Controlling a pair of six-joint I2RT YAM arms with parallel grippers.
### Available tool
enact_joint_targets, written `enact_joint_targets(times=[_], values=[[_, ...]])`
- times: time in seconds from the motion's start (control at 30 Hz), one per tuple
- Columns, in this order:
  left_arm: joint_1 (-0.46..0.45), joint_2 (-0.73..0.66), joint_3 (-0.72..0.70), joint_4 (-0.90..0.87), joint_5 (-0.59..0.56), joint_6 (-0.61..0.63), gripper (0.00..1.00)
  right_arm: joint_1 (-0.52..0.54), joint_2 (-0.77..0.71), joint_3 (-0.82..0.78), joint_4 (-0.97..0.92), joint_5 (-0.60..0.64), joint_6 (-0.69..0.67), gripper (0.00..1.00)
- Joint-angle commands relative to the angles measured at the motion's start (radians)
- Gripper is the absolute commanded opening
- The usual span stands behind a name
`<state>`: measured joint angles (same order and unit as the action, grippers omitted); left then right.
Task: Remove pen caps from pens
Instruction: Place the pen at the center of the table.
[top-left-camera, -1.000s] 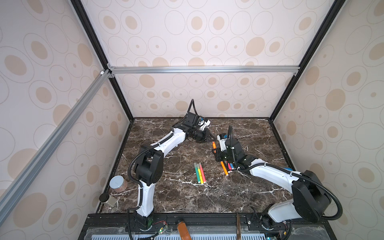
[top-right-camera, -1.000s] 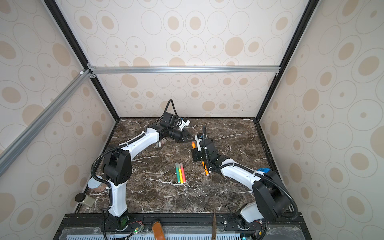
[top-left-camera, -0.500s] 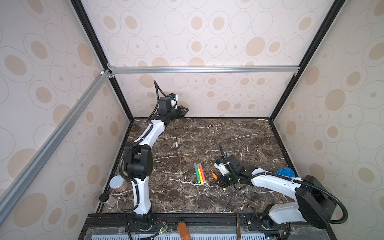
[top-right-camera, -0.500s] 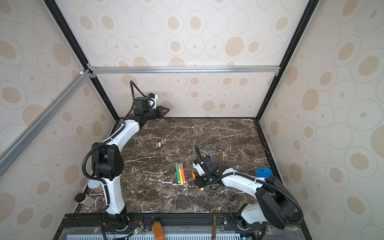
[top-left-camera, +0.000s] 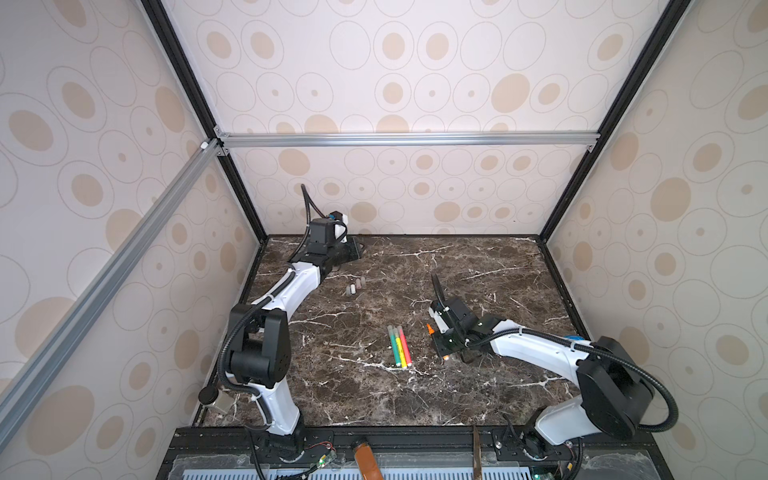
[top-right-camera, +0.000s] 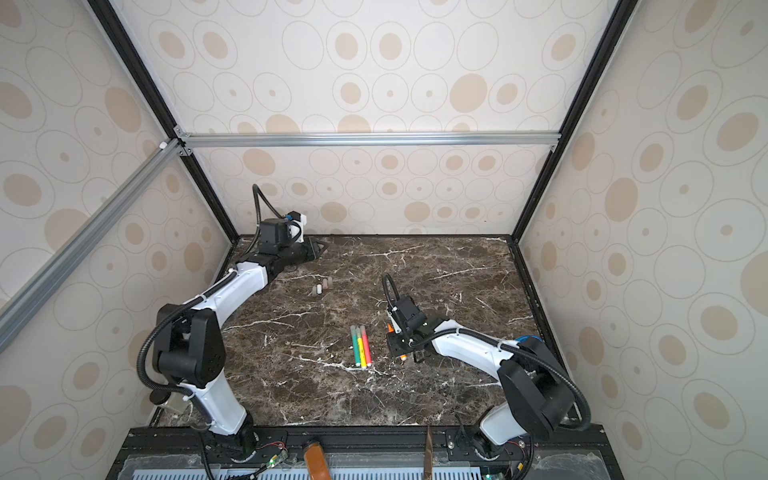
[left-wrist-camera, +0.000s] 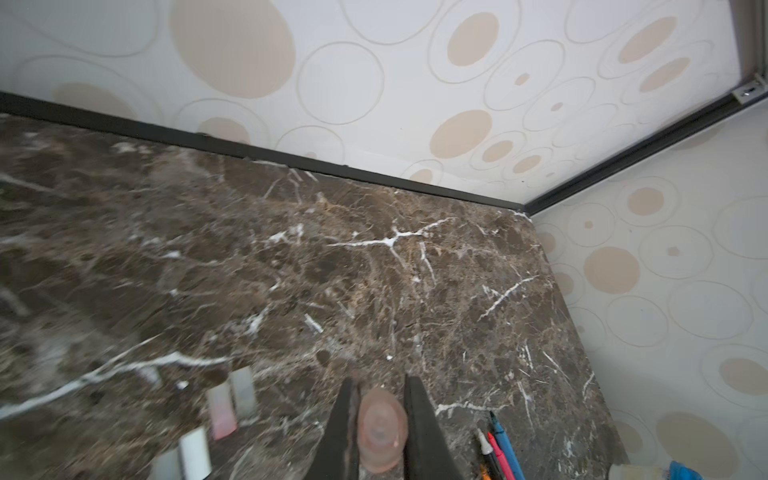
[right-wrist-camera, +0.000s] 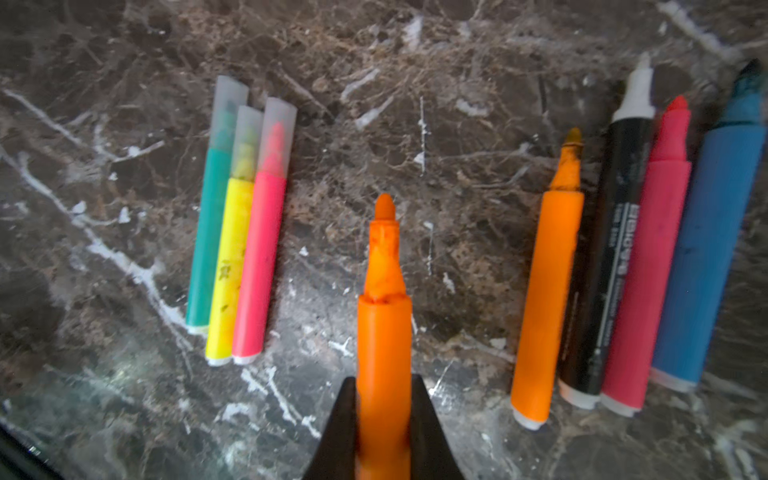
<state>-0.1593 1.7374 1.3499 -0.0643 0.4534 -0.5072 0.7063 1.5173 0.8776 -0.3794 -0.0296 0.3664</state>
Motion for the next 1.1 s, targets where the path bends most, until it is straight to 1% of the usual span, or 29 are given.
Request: enact_joint_targets(times=[0.0, 0.17, 0.33, 0.4, 0.43, 0.57, 0.7, 0.83, 1.0, 1.07], values=[[0.032, -0.08, -0.08, -0.007, -0.053, 0.055, 0.0, -0.007, 0.057, 0.052, -0.032, 0.077, 0.01, 0.0], [0.057, -0.178, -0.229, 0.003, -0.074, 0.069, 0.0, -0.013, 0.149, 0.105, -0.06, 0.119, 0.002, 0.0], [0.077, -0.228, -0.34, 0.025, -0.078, 0.076, 0.0, -0.016, 0.177, 0.11, -0.07, 0.163, 0.006, 0.0], [0.082, -0.235, -0.372, 0.031, -0.081, 0.078, 0.0, -0.018, 0.185, 0.115, -0.079, 0.174, 0.005, 0.05], [0.082, -0.238, -0.386, 0.037, -0.081, 0.076, 0.0, -0.018, 0.188, 0.118, -0.084, 0.18, 0.004, 0.08], [0.084, -0.235, -0.399, 0.05, -0.071, 0.072, 0.0, -0.019, 0.199, 0.123, -0.096, 0.192, 0.001, 0.17], [0.086, -0.233, -0.382, 0.048, -0.069, 0.071, 0.0, -0.02, 0.203, 0.128, -0.102, 0.203, -0.004, 0.2], [0.09, -0.234, -0.377, 0.046, -0.063, 0.072, 0.0, -0.02, 0.216, 0.133, -0.105, 0.204, -0.009, 0.25], [0.093, -0.234, -0.382, 0.047, -0.058, 0.071, 0.0, -0.021, 0.224, 0.14, -0.104, 0.206, -0.01, 0.27], [0.094, -0.236, -0.38, 0.047, -0.062, 0.071, 0.0, -0.021, 0.224, 0.146, -0.105, 0.211, -0.012, 0.25]])
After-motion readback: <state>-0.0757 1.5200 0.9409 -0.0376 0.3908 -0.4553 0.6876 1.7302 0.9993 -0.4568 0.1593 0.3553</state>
